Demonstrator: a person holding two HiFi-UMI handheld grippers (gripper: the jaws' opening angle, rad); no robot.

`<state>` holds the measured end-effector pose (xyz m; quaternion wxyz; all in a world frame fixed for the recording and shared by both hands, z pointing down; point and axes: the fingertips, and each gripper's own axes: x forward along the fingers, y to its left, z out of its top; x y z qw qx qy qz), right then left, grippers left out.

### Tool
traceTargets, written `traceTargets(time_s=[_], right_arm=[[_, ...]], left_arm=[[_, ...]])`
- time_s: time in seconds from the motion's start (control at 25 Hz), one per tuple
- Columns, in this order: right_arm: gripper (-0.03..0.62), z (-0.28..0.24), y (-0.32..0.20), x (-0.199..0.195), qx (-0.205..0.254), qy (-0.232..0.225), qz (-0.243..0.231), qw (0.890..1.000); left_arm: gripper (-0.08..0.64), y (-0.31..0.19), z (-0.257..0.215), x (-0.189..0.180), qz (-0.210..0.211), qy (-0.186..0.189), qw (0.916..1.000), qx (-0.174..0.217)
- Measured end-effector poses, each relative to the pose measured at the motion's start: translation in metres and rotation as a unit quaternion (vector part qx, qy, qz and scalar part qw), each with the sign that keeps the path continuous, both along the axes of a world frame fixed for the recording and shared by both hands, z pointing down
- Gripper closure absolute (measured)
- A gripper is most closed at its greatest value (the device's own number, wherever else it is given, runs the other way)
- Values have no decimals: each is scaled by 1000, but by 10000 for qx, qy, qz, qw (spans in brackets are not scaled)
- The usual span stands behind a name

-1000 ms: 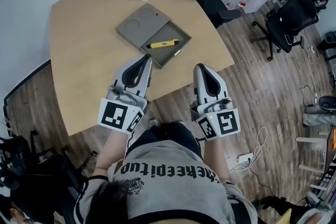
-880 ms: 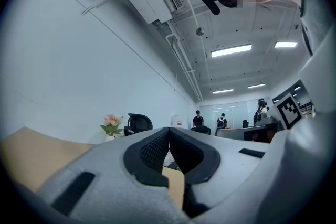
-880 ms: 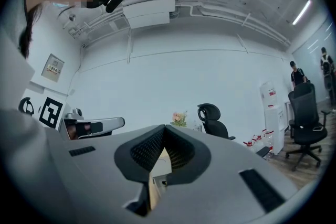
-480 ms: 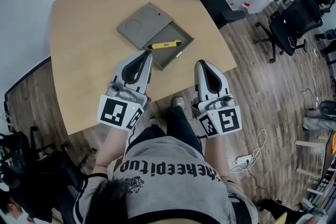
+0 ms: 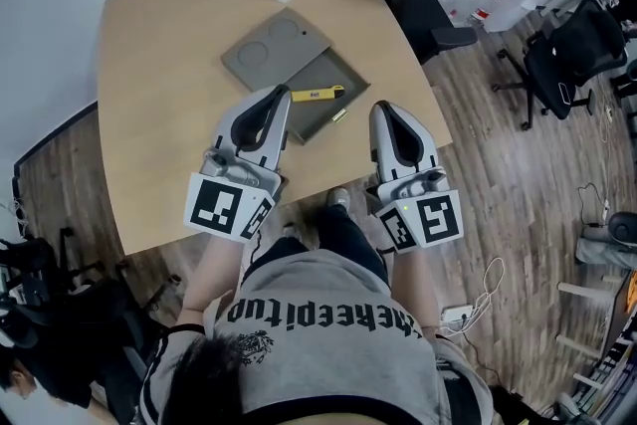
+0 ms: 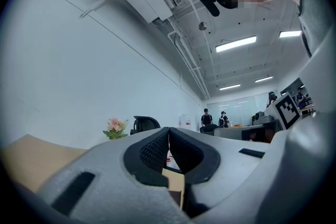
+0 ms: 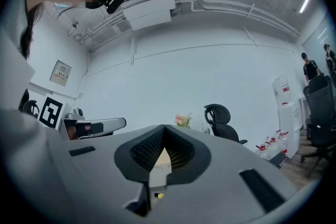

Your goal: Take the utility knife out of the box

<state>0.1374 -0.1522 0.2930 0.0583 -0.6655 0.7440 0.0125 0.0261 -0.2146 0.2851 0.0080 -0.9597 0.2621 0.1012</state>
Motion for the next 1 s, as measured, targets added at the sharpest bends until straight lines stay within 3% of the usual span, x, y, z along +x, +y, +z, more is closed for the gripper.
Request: traceTargets(time_s=[1.0], right_arm=[[586, 26, -89, 66, -282, -163, -1011, 9943]], left_arm=[[541, -61, 25, 53, -1037, -403, 9935, -221]])
